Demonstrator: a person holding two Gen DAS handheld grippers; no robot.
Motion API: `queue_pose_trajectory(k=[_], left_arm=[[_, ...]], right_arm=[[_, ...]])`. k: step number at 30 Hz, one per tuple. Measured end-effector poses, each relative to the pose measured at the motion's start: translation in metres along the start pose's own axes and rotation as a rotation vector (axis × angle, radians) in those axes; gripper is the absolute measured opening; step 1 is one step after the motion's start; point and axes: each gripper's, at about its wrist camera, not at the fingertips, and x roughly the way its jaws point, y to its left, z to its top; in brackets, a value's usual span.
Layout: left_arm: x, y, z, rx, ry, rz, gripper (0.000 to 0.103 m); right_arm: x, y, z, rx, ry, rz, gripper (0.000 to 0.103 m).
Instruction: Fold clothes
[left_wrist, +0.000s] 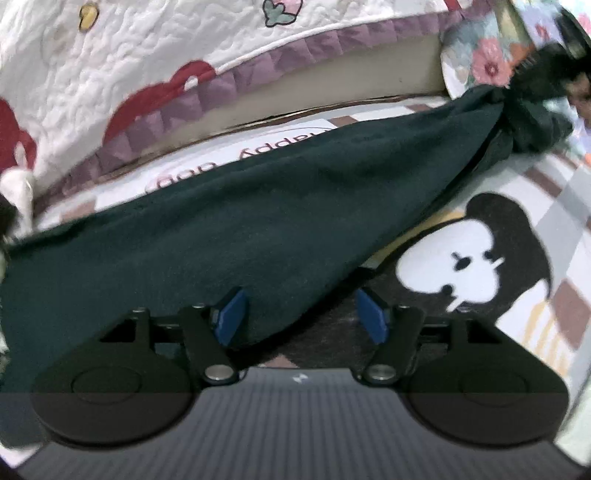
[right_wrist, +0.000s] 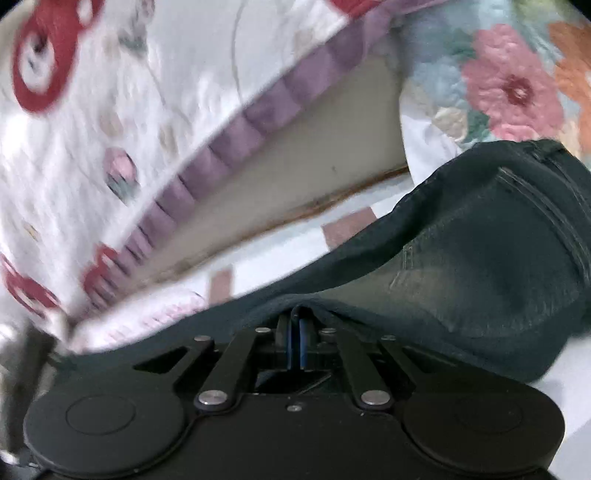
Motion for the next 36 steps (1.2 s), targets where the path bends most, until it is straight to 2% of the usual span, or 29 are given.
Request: queue_pose_trajectory(k=[2, 4, 5, 7, 9, 12, 13, 14, 19, 24, 27, 30, 34, 36], left_arm=[[0.006, 0.0, -0.001, 0.037, 0.007, 0.045, 0.067], [0.012, 0.001, -0.001, 0.075, 0.015, 0.09, 0.066], [0.015, 0.001, -0.002, 0.093, 0.018, 0.113, 0.066], [0.017, 0.012, 0.006, 0.037, 0.023, 0.099, 0.062], [0.019, 0.024, 0.015, -0.038, 0.027, 0.073, 0.049], [0.018, 0.044, 0.027, -0.176, 0.009, 0.02, 0.037], [0.018, 0.05, 0.028, -0.21, -0.001, 0.013, 0.037], [0.02, 0.054, 0.027, -0.234, -0.011, 0.012, 0.037], [0.019, 0.074, 0.023, -0.382, -0.072, -0.016, 0.036], [0.018, 0.081, 0.021, -0.417, -0.111, -0.023, 0.037], [0.017, 0.086, 0.02, -0.435, -0.128, -0.025, 0.038], [0.015, 0.088, 0.019, -0.413, -0.133, -0.006, 0.041], [0.011, 0.086, 0.019, -0.382, -0.143, 0.021, 0.043], [0.008, 0.084, 0.02, -0.374, -0.147, 0.028, 0.044]], right_arm=[[0.012, -0.003, 0.008, 0.071, 0.053, -0.023, 0.005], [0.015, -0.008, 0.01, 0.124, 0.067, -0.035, 0.005], [0.016, -0.006, 0.009, 0.095, 0.069, -0.045, 0.005], [0.018, 0.005, 0.007, -0.041, 0.091, -0.074, 0.007], [0.014, 0.015, 0.0, -0.184, 0.101, -0.09, 0.012], [0.004, 0.024, -0.013, -0.349, 0.096, -0.093, 0.027], [0.0, 0.025, -0.017, -0.375, 0.093, -0.083, 0.033], [-0.004, 0.025, -0.022, -0.395, 0.091, -0.08, 0.036], [-0.018, 0.034, -0.071, -0.534, 0.078, -0.162, 0.037], [-0.022, 0.049, -0.107, -0.619, 0.053, -0.284, 0.037], [-0.013, 0.057, -0.119, -0.705, 0.065, -0.325, 0.048], [0.0, 0.061, -0.121, -0.716, 0.07, -0.349, 0.048], [-0.005, 0.066, -0.095, -0.56, -0.081, -0.353, 0.047], [-0.003, 0.064, -0.073, -0.465, -0.114, -0.366, 0.037]])
